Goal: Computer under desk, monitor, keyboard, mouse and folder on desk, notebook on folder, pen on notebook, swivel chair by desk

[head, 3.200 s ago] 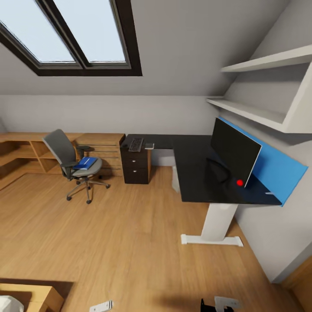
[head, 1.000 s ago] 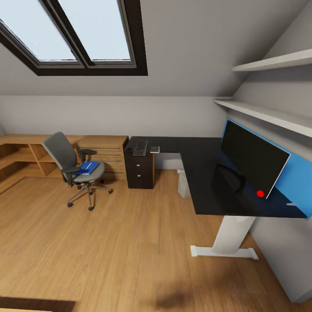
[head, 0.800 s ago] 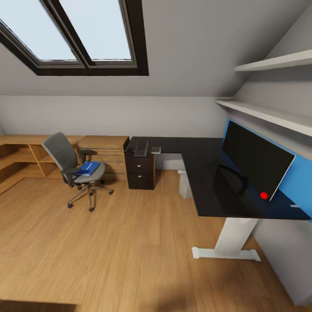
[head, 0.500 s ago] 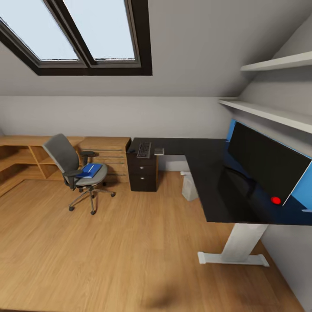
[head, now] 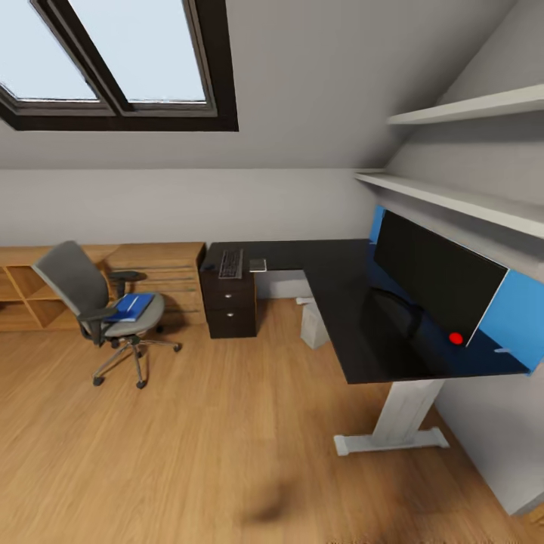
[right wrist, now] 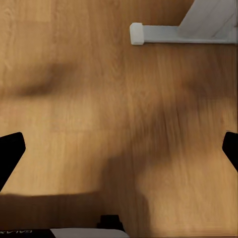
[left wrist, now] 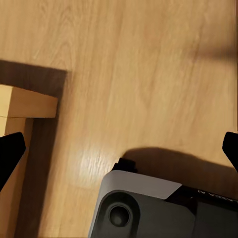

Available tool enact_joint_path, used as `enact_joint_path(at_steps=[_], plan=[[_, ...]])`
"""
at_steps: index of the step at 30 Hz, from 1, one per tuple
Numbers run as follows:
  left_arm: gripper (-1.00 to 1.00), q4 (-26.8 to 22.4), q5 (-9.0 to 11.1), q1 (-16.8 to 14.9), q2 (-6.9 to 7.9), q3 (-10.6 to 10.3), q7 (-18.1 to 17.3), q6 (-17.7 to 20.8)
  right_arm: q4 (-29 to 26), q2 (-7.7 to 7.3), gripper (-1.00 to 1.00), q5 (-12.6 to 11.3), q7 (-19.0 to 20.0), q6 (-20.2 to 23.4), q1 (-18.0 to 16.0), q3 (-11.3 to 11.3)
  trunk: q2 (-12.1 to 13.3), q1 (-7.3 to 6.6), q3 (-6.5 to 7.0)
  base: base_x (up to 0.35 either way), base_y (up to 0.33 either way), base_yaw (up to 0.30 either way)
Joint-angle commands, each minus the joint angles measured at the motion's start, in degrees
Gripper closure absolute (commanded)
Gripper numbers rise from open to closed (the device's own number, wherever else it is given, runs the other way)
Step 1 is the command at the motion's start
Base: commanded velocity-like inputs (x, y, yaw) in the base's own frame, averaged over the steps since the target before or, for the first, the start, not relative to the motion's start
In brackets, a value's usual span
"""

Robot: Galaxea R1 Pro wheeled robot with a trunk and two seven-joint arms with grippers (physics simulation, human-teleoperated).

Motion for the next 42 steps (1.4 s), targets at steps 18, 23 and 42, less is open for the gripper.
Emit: enact_joint_path(at_steps=[18, 23, 42], plan=[[-1.0, -0.03, 0.35, -0.03, 0.0, -0.47, 0.28, -0.25, 0.12, 0.32, -1.0, 0.61, -0.42, -0.02, -0.08, -0.37, -0.12, 0.03, -0.12, 0.197, 0.179, -0.04], [-1.0, -0.03, 0.39, -0.03, 0.0, -0.49, 0.3, -0.2, 0.12, 0.36, -1.0, 0.61, -0.36, 0.15, -0.08, -0.37, -0.12, 0.03, -0.12, 0.163, 0.146, 0.0], [-1.0, -0.03, 0.39, -0.03, 0.0, -0.49, 0.28, -0.26, 0.12, 0.35, -1.0, 0.61, -0.47, 0.24, -0.06, -0.44, -0.12, 0.03, -0.15, 0.107, 0.012, 0.154]])
